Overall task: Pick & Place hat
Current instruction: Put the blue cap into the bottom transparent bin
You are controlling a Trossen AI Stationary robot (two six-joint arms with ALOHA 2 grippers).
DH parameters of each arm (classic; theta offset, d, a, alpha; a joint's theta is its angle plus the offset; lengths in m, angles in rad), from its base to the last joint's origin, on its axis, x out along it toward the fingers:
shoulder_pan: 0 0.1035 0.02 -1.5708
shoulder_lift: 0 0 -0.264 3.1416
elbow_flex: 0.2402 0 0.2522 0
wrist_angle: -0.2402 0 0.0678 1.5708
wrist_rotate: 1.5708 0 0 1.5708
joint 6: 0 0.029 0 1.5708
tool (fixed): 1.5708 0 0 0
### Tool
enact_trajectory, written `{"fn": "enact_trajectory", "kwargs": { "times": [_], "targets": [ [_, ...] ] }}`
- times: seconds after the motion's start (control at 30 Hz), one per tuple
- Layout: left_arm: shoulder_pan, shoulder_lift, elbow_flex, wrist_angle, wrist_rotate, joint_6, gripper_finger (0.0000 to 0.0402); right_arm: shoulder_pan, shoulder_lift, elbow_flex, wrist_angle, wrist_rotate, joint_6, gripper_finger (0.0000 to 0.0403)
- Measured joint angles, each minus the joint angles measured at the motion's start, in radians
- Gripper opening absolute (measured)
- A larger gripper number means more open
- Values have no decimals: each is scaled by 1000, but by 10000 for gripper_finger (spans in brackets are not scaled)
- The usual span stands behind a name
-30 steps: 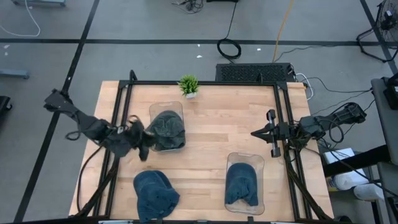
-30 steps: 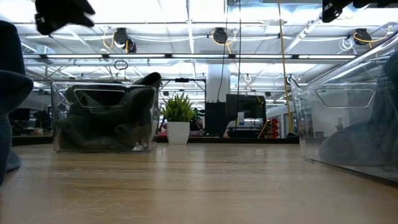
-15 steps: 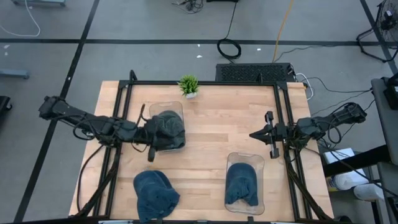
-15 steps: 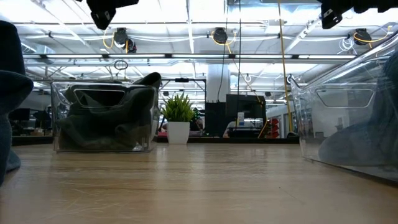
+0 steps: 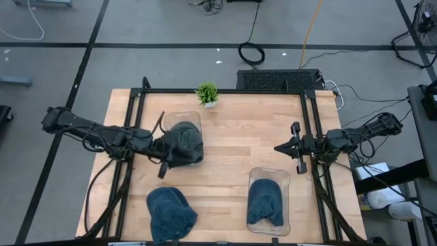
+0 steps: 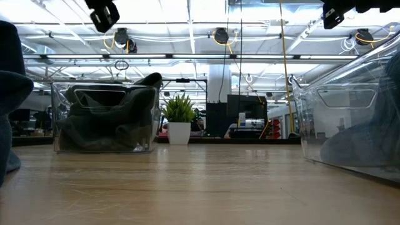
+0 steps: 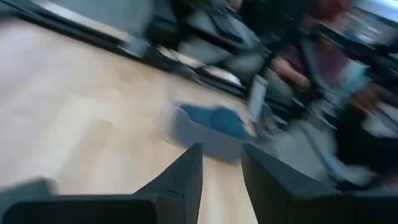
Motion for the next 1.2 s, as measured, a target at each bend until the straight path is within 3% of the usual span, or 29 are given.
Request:
{"fn": "enact_trajectory", "kwargs": {
  "times": [0.1,0.23,0.4,0.53,0.63,0.77,0.93,1.2],
  "targets": [
    [-57,0,19,-84,42,-48,120,0,0,0,0,0,0,0],
    [-223,42,94,-306,-149,-180,112,0,0,0,-1,0,0,0],
    [-397,245,288,-503,-211,-341,80,0,0,0,-2,0,0,0],
    [-457,451,504,-688,-202,-414,53,0,0,0,-2,0,0,0],
    [-473,589,669,-880,-128,-454,36,0,0,0,2,0,0,0],
    [-465,718,806,-1069,-78,-593,31,0,0,0,9,0,0,0],
    [-426,805,849,-1064,91,-666,74,0,0,0,13,-1,-8,0],
    [-427,878,849,-1066,151,-605,194,0,0,0,13,-1,-28,0]
  ]
}}
